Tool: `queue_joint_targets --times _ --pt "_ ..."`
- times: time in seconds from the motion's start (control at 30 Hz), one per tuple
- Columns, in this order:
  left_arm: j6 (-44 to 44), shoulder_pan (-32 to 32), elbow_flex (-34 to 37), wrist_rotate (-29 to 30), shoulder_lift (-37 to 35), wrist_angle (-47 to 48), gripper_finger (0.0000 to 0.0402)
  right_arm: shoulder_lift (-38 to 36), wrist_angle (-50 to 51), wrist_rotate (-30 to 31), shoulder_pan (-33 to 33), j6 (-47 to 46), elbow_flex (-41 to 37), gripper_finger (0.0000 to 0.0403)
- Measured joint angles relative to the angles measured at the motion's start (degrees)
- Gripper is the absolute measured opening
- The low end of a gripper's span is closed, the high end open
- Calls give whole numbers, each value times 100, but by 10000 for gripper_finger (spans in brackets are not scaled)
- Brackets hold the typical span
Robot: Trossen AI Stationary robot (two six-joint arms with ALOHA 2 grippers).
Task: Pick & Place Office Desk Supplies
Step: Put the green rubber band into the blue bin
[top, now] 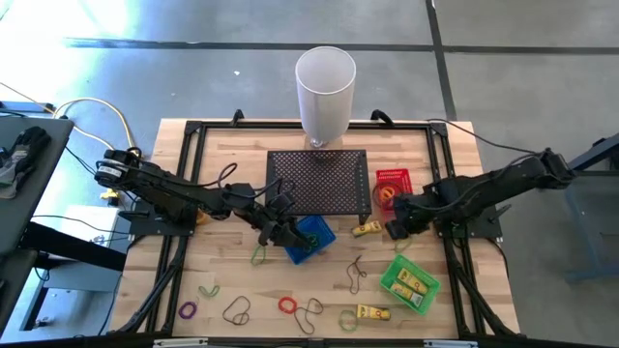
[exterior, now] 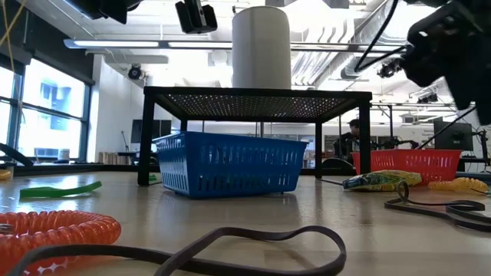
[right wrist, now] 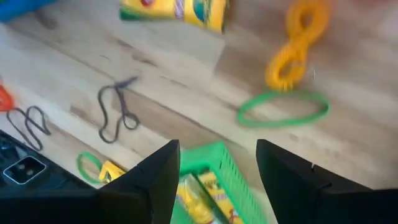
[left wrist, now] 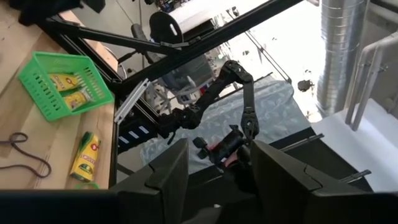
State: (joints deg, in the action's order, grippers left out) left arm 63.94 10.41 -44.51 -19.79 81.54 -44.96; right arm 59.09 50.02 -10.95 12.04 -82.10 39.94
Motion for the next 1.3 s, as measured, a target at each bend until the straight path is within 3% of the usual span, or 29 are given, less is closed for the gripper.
queue_joint_targets --times 0.4,0.8,1.3 --pt "-4 120 0 -9 0 -1 167 115 1266 340 1097 -2106 -270 199" --pt "54 120 0 -116 0 36 167 127 5 852 1308 -2784 -1271 199" --pt "12 82 0 -250 0 139 167 527 -627 1214 1308 -2916 -1631 199"
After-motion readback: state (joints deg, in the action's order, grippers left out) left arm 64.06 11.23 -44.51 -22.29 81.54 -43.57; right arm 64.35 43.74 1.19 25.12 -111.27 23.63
